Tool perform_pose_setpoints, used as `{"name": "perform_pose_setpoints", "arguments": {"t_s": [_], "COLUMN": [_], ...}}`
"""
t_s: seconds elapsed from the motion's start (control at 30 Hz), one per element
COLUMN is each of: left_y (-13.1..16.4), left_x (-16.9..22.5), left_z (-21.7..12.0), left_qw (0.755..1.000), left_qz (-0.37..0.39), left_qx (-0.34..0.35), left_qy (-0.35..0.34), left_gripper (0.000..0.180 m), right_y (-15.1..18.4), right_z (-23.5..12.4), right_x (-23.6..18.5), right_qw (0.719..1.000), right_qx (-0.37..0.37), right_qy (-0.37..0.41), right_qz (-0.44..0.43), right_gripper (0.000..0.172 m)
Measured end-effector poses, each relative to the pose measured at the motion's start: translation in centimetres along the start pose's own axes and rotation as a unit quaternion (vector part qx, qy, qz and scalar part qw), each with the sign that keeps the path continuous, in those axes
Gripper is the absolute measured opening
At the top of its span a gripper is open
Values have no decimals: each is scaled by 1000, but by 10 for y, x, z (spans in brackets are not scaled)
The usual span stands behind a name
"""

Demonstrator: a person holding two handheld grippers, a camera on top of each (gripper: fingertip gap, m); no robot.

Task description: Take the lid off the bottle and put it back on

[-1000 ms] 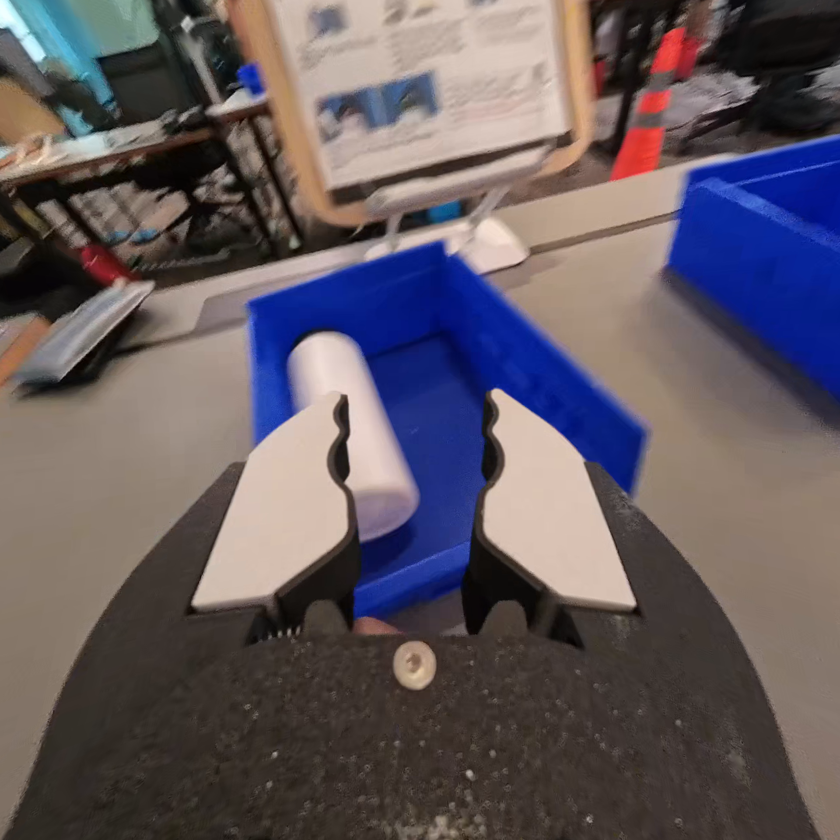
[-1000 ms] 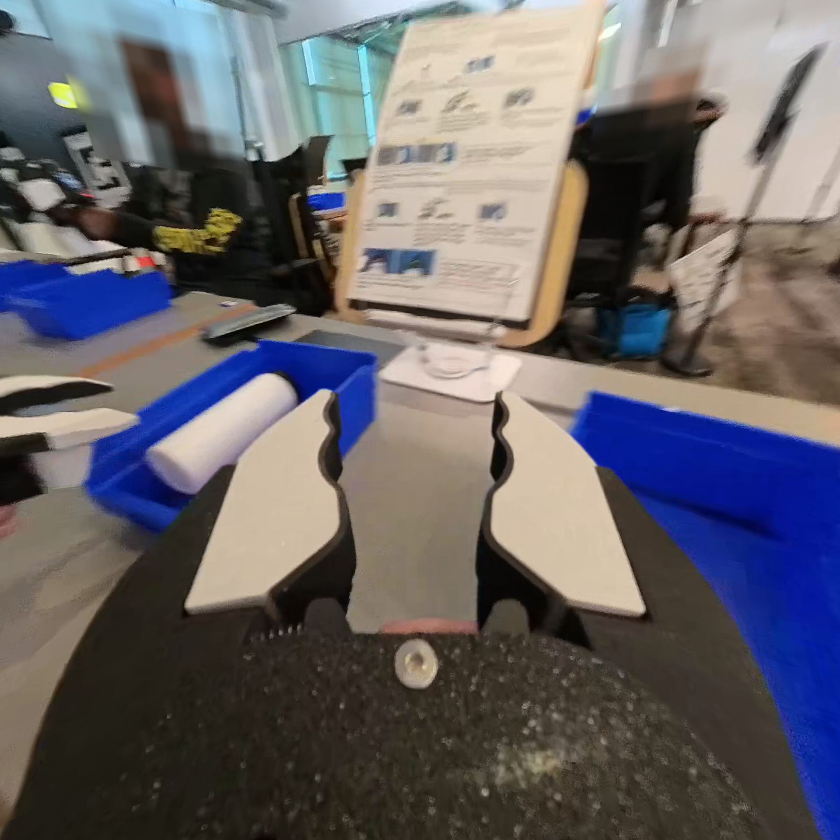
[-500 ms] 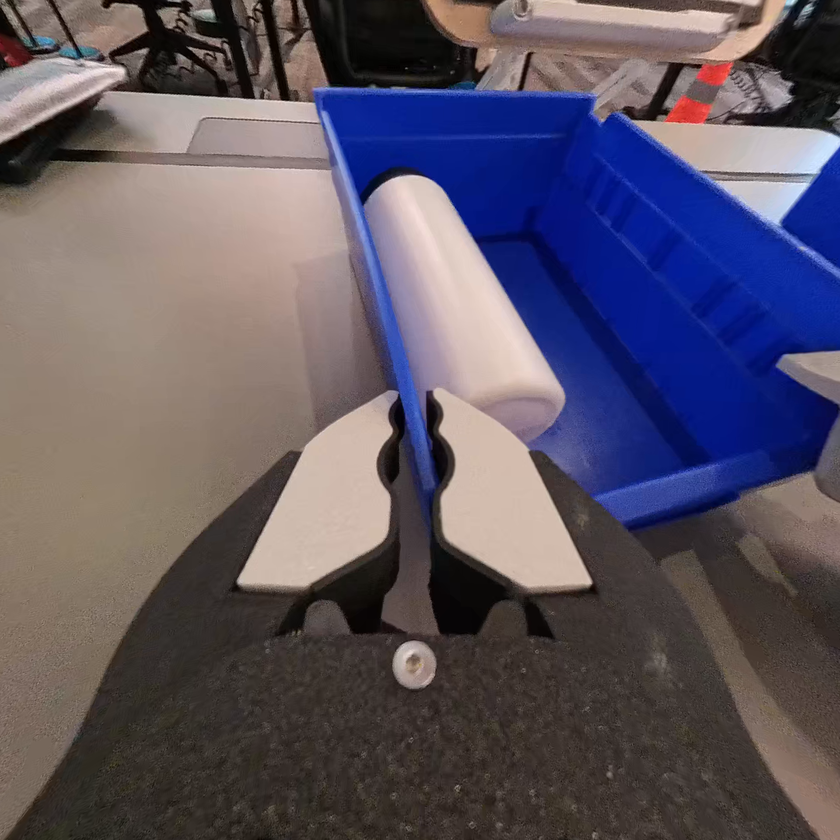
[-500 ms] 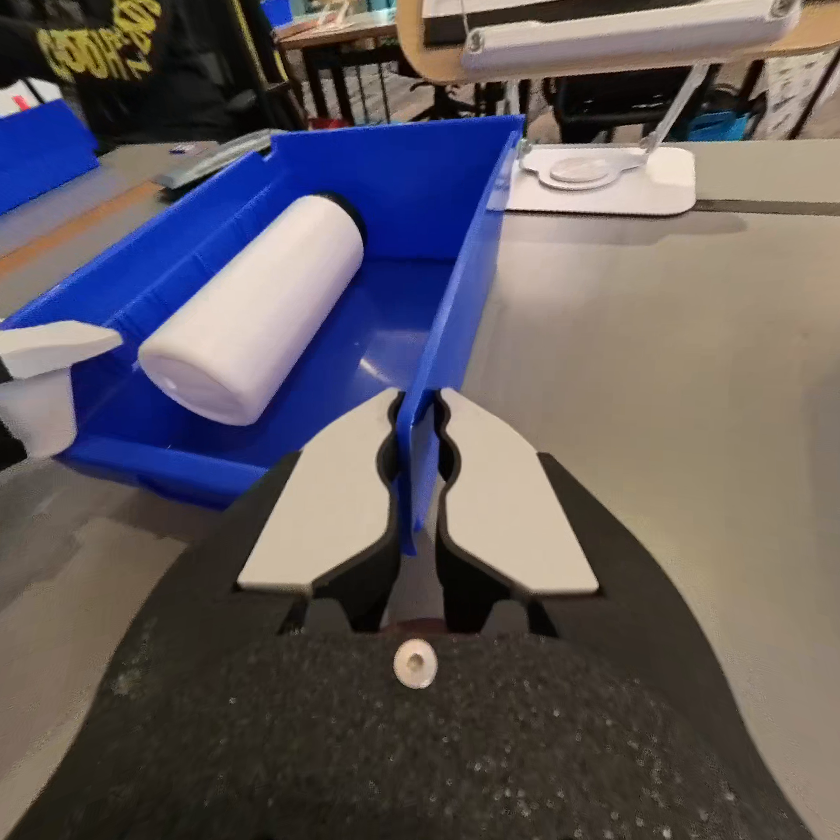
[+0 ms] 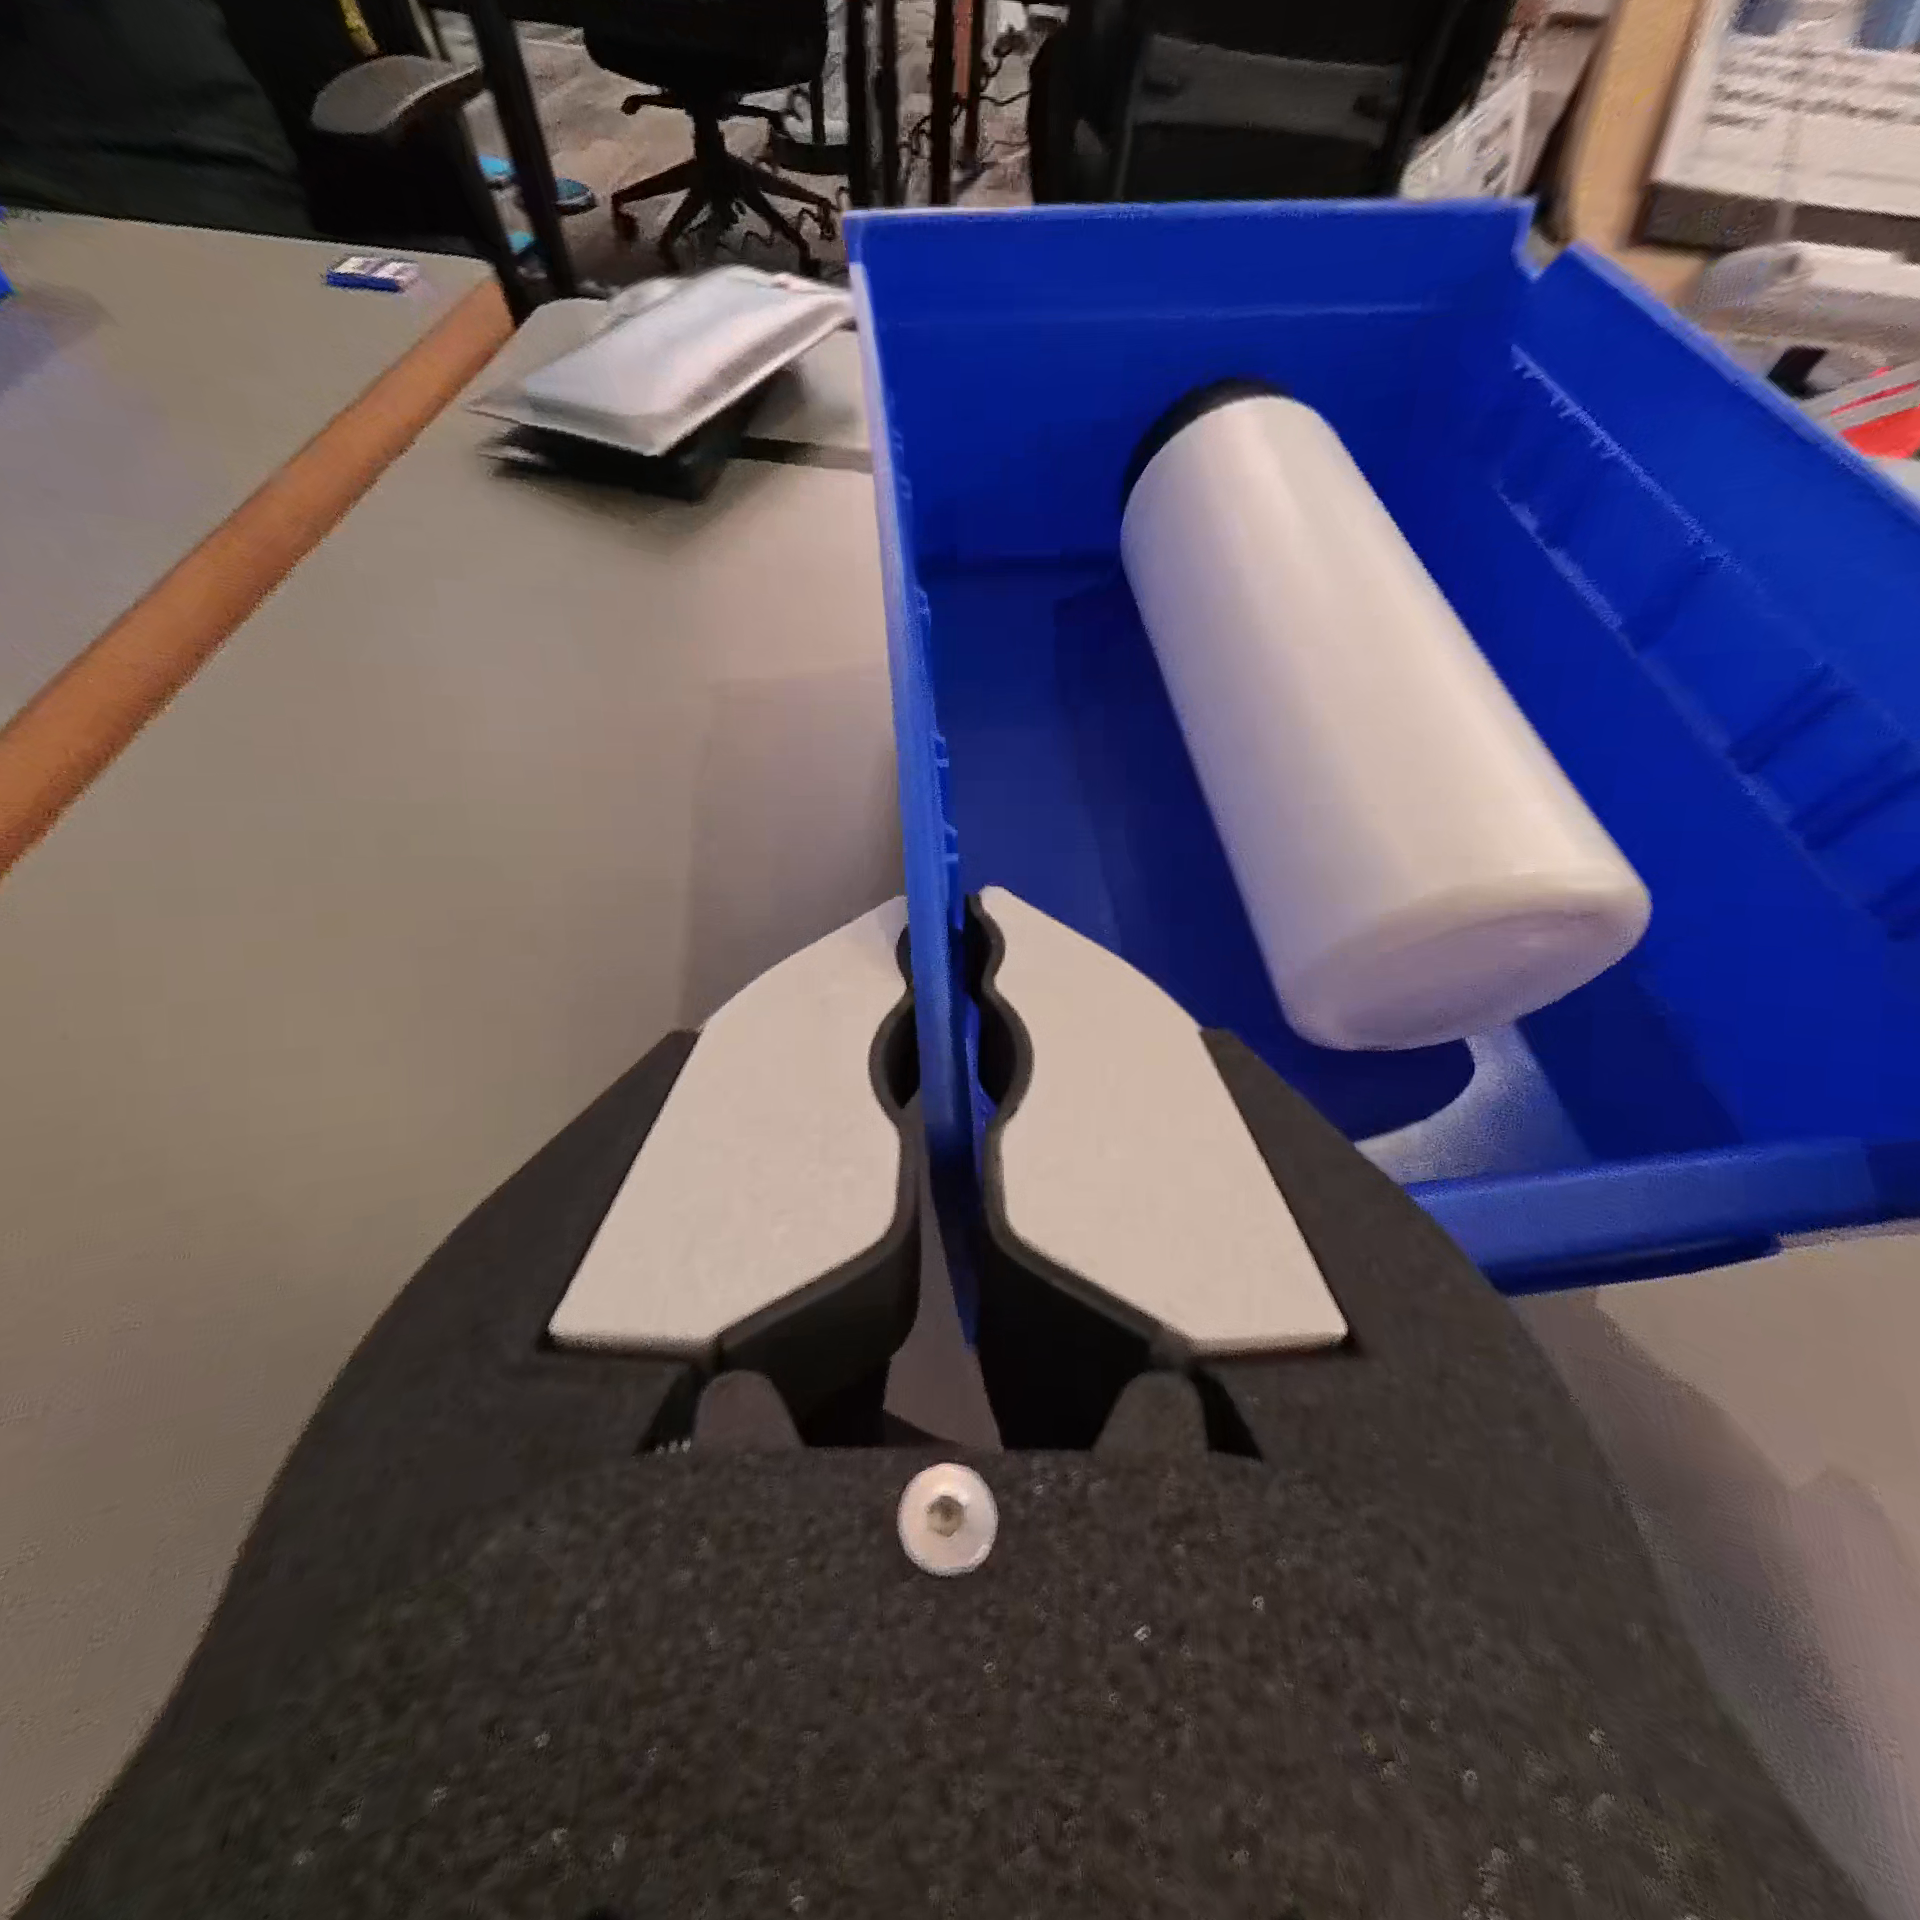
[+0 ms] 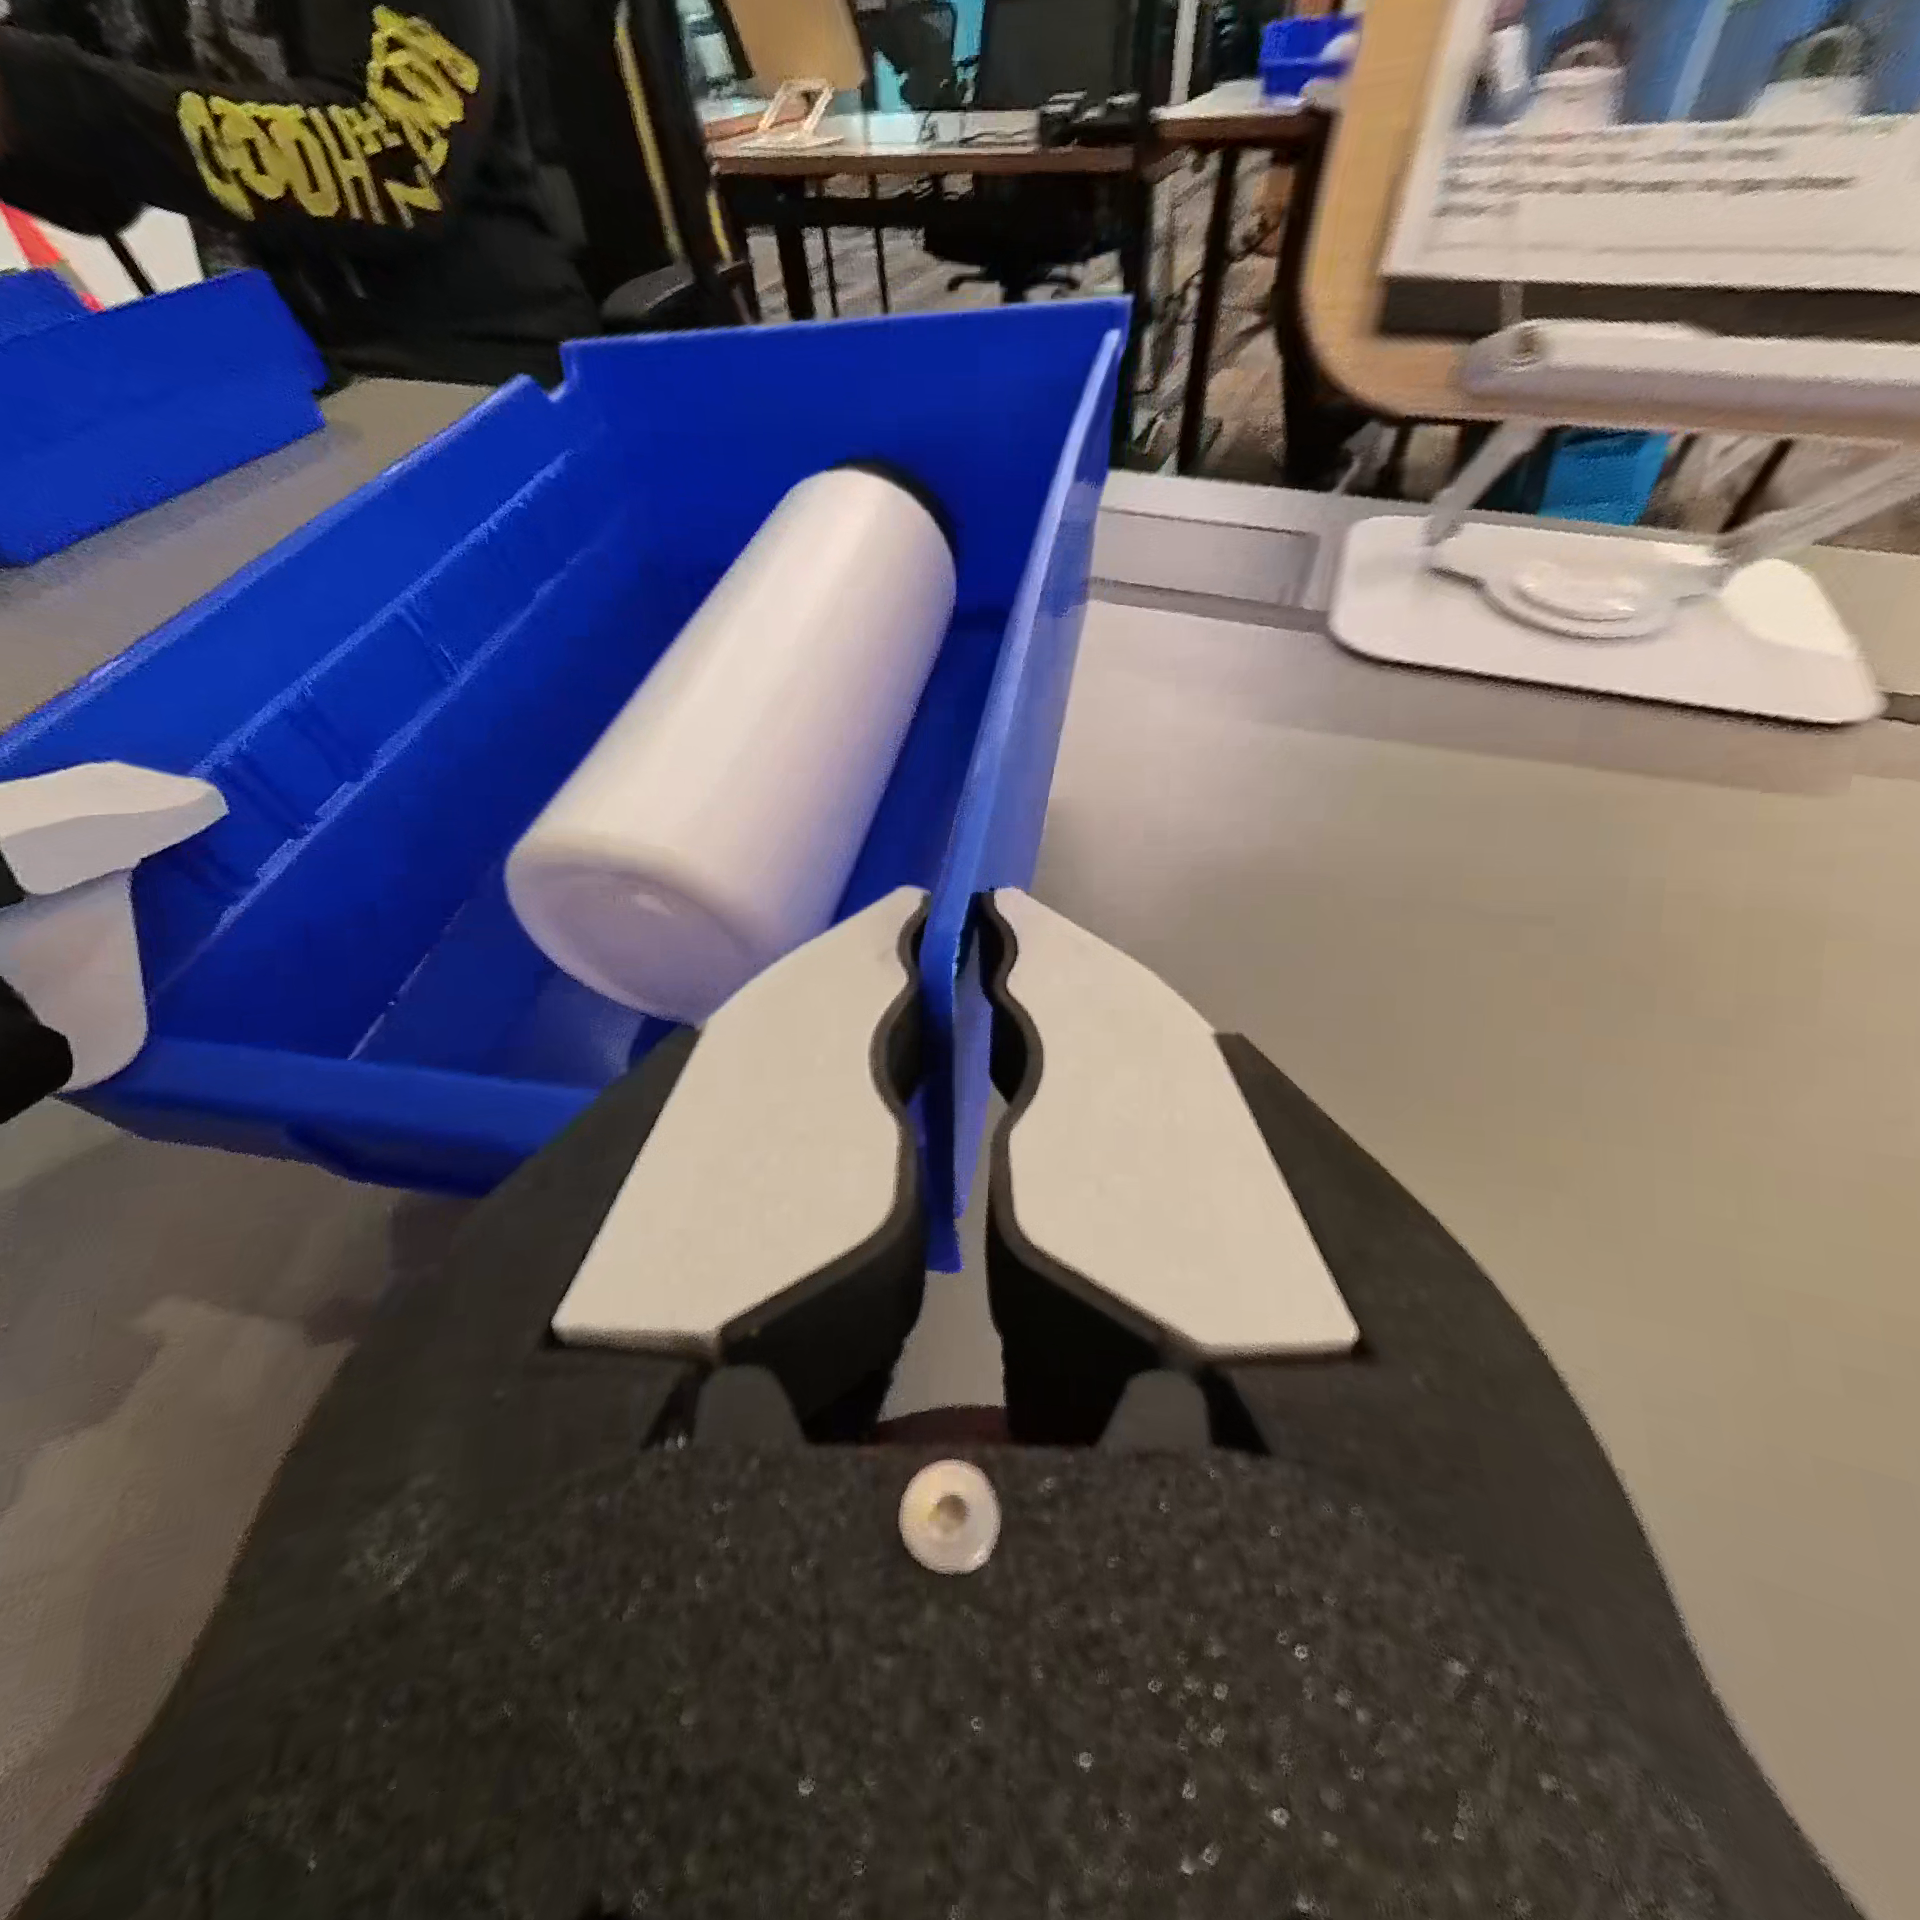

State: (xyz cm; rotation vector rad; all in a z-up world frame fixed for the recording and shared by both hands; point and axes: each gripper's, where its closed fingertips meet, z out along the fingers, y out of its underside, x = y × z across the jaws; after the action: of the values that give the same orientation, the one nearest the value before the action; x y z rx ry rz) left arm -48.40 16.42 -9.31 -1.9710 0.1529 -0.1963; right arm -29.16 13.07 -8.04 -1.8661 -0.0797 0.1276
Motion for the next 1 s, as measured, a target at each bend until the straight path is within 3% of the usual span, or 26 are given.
{"name": "perform_pose_setpoints", "arguments": {"t_s": [0.23, 0.43, 0.63, 0.73, 0.77, 0.83, 0.9, 0.97, 1.0], "left_y": [16, 8, 3, 3, 2, -17, -46, -66, -66], "left_x": [-59, -55, -36, -36, -38, -41, -35, 4, 30], "left_z": [22, 40, 55, 58, 54, 31, -8, -43, -53], "left_qw": [999, 999, 998, 999, 999, 1000, 998, 990, 987], "left_qz": [25, -8, -8, -6, -5, -14, -41, -73, -77], "left_qx": [-39, -10, -10, -26, -36, -10, 55, 112, 107], "left_qy": [28, 48, 60, 45, 35, 9, -10, 50, 86], "left_gripper": [5, 4, 4, 4, 13, 45, 49, 48, 49], "right_y": [34, 35, 34, 33, 33, 22, 5, -3, -2], "right_z": [36, 44, 45, 41, 36, 10, -32, -76, -96], "right_x": [-58, -56, -37, -36, -36, -31, -23, -2, 12], "right_qw": [999, 998, 998, 995, 992, 986, 974, 961, 955], "right_qx": [-30, -36, -59, -70, -82, -76, -35, -8, -7], "right_qy": [-27, -35, -29, -62, -83, -128, -197, -254, -275], "right_qz": [-1, 34, -3, -18, -38, -77, -101, -111, -116], "right_gripper": [10, 13, 14, 18, 18, 24, 28, 38, 38]}}
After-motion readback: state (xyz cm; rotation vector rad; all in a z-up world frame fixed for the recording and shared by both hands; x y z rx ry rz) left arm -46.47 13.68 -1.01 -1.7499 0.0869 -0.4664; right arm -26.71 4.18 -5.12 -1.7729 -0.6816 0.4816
